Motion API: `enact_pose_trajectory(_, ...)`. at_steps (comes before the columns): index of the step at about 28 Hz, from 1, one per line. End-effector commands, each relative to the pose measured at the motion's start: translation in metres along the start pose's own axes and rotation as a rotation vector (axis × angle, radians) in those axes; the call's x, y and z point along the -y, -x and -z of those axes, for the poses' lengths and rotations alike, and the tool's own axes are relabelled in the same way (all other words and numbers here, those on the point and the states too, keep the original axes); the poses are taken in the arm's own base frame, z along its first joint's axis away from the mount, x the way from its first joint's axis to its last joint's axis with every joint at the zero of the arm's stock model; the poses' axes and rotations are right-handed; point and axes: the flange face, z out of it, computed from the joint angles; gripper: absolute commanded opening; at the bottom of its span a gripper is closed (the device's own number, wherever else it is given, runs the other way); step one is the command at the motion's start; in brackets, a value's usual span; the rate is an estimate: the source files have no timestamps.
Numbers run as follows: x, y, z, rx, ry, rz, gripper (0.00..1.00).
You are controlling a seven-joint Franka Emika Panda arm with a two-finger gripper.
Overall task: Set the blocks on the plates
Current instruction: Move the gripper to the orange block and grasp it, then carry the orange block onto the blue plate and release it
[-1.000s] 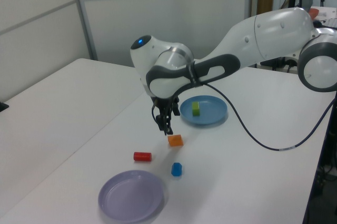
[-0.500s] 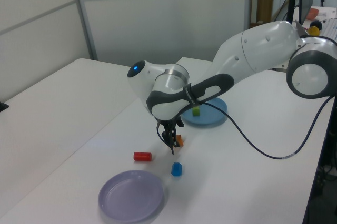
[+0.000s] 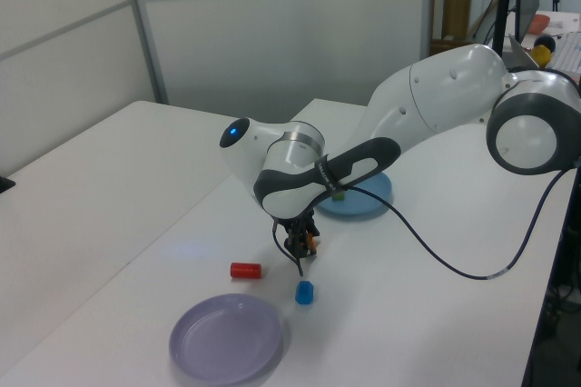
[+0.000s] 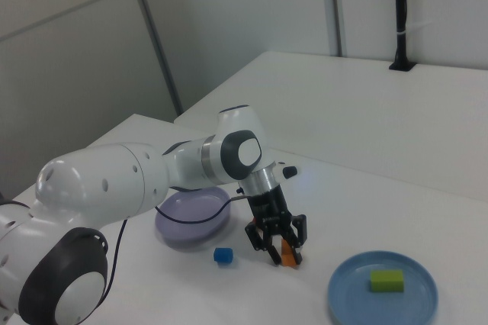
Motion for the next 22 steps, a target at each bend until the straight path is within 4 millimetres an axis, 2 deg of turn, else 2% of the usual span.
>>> enact_pose_trajectory(1, -0.001, -0.004, -0.001, -0.017, 0.018, 0.023, 0.0)
enact_pose_trajectory(9, -0.003, -0.005, 0.004, -0.025, 0.02, 0.023, 0.0)
enact_pose_trajectory(12, -0.006, -0.003, 0.013, -0.039, 0.02, 0.01, 0.0)
enact_pose_trajectory(14, -0.013, -0.001, 0.027, -0.063, 0.022, -0.012, 0.0)
enact_pose_trajectory(18, -0.037, 0.006, 0.047, -0.103, -0.022, -0.073, 0.0)
enact_pose_trajectory(22, -0.083, 0.022, 0.041, -0.097, -0.043, -0.164, 0.0)
